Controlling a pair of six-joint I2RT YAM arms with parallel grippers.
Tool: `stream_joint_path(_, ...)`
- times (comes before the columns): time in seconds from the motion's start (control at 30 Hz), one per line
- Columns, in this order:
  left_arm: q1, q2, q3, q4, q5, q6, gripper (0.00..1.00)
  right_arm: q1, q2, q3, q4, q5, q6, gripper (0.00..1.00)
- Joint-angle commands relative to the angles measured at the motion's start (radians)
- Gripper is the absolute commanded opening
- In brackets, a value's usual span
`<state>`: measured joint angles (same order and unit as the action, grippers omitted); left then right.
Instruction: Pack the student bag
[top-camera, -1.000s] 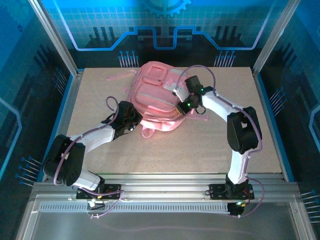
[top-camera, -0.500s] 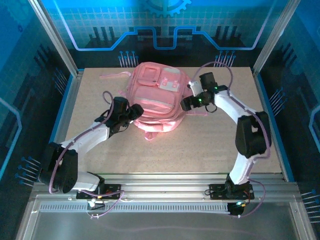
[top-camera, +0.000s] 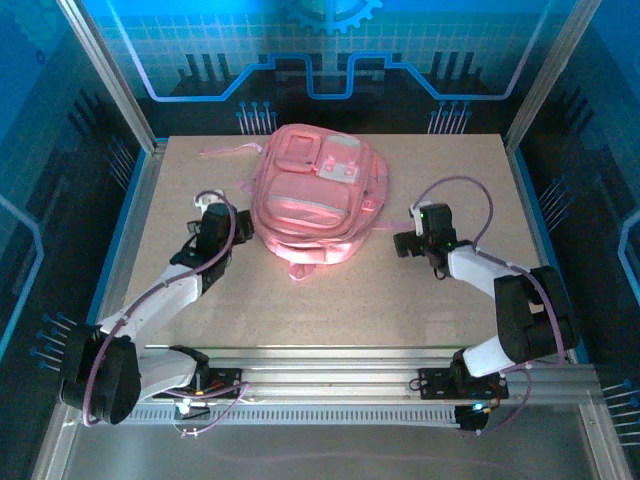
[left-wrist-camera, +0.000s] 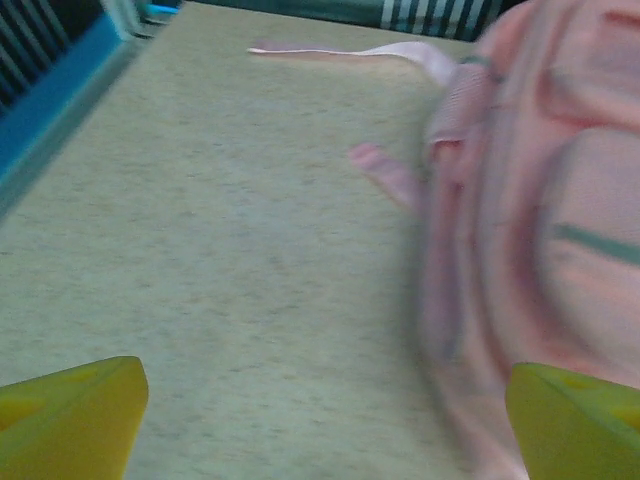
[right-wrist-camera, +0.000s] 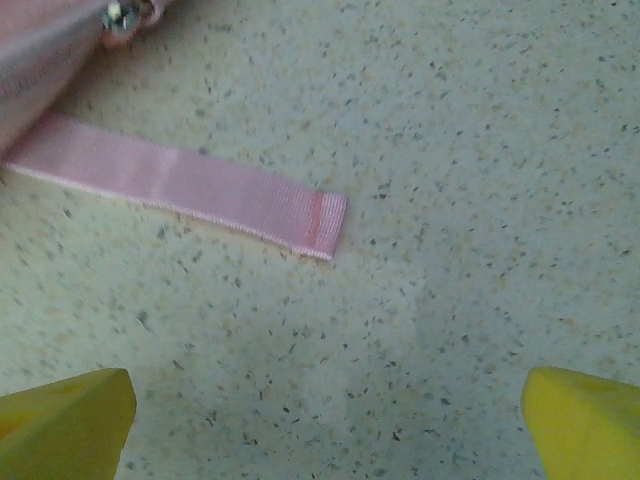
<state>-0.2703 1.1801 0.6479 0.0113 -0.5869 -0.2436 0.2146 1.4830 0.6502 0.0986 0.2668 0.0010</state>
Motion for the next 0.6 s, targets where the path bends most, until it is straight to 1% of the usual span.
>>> stream_joint_path(0.0,0.033,0.01,-0.116,0.273,-0.103,0.148,0.93,-0.008,-0.037,-0.096,0.402,0.035,-0.083,1.0)
stream_joint_path(0.03,0.04,0.023,-0.138,0.319,-0.085,0.17,0.94,-0.009,-0.043,-0.13,0.472,0.036,-0.095,1.0)
stream_joint_path(0.1,0.053,0.065,-0.185,0.44,-0.036,0.225,0.94,-0.031,-0.066,-0.18,0.537,0.022,-0.069,1.0)
stream_joint_path(0.17,0.078,0.118,-0.227,0.564,0.019,0.228,0.94,-0.064,-0.071,-0.239,0.632,0.006,-0.031,1.0)
stream_joint_path(0.23,0.119,0.17,-0.277,0.718,0.087,0.213,0.94,-0.113,-0.026,-0.294,0.754,-0.035,0.016,1.0)
stream_joint_path(0.27,0.13,0.175,-0.28,0.738,0.122,0.221,0.95,-0.129,0.004,-0.3,0.792,-0.046,0.033,1.0)
stream_joint_path(0.3,0.142,0.189,-0.283,0.77,0.132,0.233,0.95,-0.133,0.014,-0.284,0.774,-0.054,0.03,1.0)
stream_joint_path(0.33,0.156,0.204,-0.289,0.805,0.151,0.239,0.95,-0.136,0.009,-0.253,0.708,-0.074,0.028,1.0)
stream_joint_path(0.37,0.178,0.219,-0.309,0.857,0.204,0.234,0.95,-0.136,0.022,-0.236,0.695,-0.093,0.015,1.0)
stream_joint_path(0.4,0.205,0.25,-0.336,0.94,0.241,0.216,0.96,-0.136,0.016,-0.231,0.671,-0.1,0.017,1.0)
stream_joint_path(0.43,0.226,0.292,-0.367,1.033,0.268,0.203,0.98,-0.136,0.021,-0.234,0.689,-0.101,0.014,1.0)
stream_joint_path(0.47,0.251,0.324,-0.389,1.103,0.326,0.192,0.99,-0.137,0.017,-0.232,0.674,-0.104,0.017,1.0)
stream_joint_path(0.5,0.256,0.361,-0.39,1.122,0.328,0.187,0.99,-0.138,0.02,-0.232,0.683,-0.102,0.016,1.0)
stream_joint_path(0.53,0.258,0.401,-0.392,1.2,0.33,0.205,0.99,-0.137,0.019,-0.23,0.674,-0.1,0.016,1.0)
stream_joint_path(0.57,0.258,0.38,-0.39,1.152,0.343,0.199,0.99,-0.137,0.02,-0.231,0.679,-0.099,0.016,1.0)
